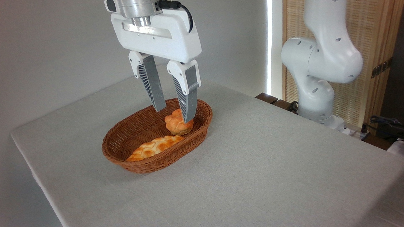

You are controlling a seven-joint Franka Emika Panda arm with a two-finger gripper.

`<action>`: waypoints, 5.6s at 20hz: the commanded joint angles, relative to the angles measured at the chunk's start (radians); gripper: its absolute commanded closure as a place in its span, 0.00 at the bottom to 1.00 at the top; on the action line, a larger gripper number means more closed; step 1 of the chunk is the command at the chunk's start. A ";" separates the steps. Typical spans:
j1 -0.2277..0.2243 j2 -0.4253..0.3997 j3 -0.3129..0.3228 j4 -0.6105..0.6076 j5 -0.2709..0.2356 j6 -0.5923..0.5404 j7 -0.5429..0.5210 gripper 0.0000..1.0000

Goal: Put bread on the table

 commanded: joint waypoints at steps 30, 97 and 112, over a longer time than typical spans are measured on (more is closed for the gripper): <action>-0.200 -0.143 0.001 -0.491 -0.099 0.427 -0.150 0.00; -0.372 -0.086 0.013 -0.691 0.050 0.778 -0.209 0.80; -0.362 -0.111 0.024 -0.614 -0.002 0.705 -0.239 0.85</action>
